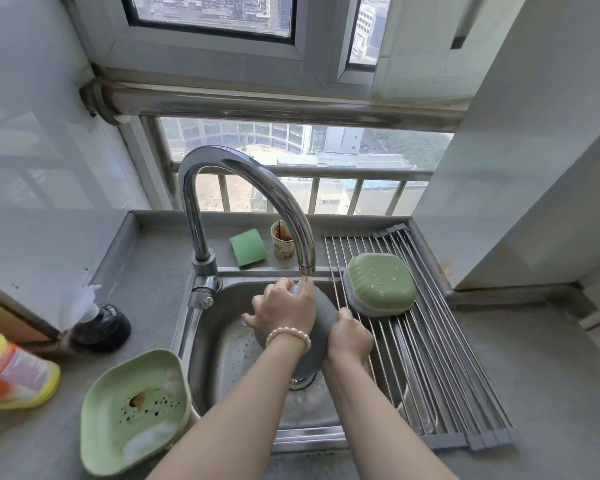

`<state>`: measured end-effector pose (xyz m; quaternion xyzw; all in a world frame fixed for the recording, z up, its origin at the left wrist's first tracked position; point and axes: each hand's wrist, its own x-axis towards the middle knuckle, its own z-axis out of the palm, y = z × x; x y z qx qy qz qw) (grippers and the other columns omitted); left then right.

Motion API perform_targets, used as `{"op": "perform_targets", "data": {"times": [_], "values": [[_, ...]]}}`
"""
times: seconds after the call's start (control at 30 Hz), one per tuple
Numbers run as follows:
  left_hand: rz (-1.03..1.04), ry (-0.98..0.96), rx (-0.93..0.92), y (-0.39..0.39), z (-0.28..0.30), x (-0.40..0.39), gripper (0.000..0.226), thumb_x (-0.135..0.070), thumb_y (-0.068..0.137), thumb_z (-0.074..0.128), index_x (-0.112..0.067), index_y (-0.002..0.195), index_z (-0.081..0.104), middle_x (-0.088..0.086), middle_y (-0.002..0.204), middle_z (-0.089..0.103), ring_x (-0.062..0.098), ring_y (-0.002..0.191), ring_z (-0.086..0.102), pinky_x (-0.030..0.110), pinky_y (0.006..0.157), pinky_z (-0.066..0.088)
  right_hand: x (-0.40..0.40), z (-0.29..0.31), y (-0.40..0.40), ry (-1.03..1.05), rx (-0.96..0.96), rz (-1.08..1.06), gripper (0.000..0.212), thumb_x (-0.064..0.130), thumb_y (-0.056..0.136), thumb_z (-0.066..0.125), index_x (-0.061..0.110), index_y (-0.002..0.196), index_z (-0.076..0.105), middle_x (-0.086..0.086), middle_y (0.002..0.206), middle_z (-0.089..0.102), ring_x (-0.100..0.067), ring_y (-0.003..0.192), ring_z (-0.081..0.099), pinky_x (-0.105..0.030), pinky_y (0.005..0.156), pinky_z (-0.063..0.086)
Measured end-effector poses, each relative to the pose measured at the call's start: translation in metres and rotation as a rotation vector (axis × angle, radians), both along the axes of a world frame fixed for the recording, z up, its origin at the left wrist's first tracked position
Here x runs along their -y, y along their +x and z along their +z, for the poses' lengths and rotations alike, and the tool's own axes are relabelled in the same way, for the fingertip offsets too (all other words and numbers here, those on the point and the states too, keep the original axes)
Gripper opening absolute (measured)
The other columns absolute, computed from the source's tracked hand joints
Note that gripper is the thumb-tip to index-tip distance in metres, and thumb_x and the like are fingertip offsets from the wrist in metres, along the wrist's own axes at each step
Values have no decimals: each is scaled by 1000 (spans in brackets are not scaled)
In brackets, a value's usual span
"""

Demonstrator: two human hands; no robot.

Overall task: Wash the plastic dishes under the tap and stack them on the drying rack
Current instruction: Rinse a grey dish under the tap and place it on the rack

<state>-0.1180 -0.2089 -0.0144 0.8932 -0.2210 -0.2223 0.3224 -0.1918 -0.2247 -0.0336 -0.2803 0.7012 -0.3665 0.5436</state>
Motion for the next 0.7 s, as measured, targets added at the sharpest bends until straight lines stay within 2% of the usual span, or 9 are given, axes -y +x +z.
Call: {"op": "perform_targets", "data": {"times": [0.07,0.17,0.23,0.3,0.4,0.47,0.53,0.57,0.7], "values": [[35,-37,-48,2,0,2,33,-48,91,45,-27,103,68,2,111,67,24,115,48,38,100,30,-3,-2,0,8,45,-29,29,13,93,52,-5,71,56,-10,70,55,-24,70,50,-22,52,38],[23,-69,-96,10,6,4,30,-41,92,48,-22,87,71,5,101,70,28,105,56,35,95,33,-5,-2,-1,56,151,-112,31,9,89,55,3,58,52,-9,62,55,-25,59,50,-31,50,38],[-9,-108,-182,17,7,3,31,-40,92,50,-21,74,66,7,98,70,31,101,58,34,96,39,-6,-2,-1,86,194,-142,30,8,86,56,5,57,52,-10,62,55,-25,57,49,-32,53,38],[-81,-123,-157,19,7,1,33,-43,93,49,-21,71,58,8,95,70,32,99,60,35,93,42,-6,-2,-1,125,240,-174,26,9,84,57,5,59,53,-11,64,57,-26,55,50,-31,53,41],[-275,43,244,4,5,-5,43,-61,88,44,-24,97,63,4,108,66,26,109,55,36,93,33,-5,-1,0,157,252,-205,18,13,83,60,2,69,61,-9,67,61,-27,59,58,-34,56,49],[-326,140,352,-3,6,-8,66,-74,79,42,-25,121,58,-1,125,58,24,119,47,46,104,26,-4,-3,1,134,222,-192,20,15,83,60,2,68,62,-8,67,63,-28,65,61,-37,63,51],[-333,193,254,-1,5,-7,76,-76,77,41,-25,133,49,0,135,50,26,128,38,60,109,14,-5,-2,0,126,203,-183,24,15,83,60,4,62,59,-8,63,61,-28,63,59,-37,63,49],[-322,195,185,2,3,-6,74,-75,79,41,-25,133,50,0,134,51,27,128,38,61,108,15,-6,-3,0,127,209,-189,25,14,84,60,4,61,58,-8,62,60,-27,63,58,-37,63,48],[-190,-7,-51,18,0,-1,41,-57,88,45,-24,89,68,5,99,68,30,106,57,39,94,41,-7,-3,0,133,261,-226,23,11,86,60,1,66,59,-9,62,59,-26,58,56,-34,58,47]]}}
